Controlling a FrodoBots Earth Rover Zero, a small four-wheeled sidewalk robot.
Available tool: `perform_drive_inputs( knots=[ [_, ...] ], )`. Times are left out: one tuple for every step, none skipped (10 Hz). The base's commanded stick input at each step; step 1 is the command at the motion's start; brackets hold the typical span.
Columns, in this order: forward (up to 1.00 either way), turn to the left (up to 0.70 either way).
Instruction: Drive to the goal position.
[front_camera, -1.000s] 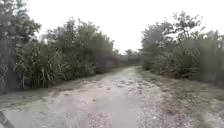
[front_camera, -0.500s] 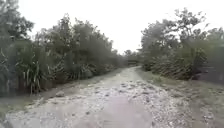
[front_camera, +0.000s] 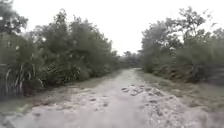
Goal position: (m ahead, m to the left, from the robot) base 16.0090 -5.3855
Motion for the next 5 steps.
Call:
perform_drive_inputs(
  knots=[
    [0.70, -0.35],
    [0.70, -0.35],
    [0.70, -0.35],
    [0.70, -0.17],
    [0.70, 0.00]
  ],
)
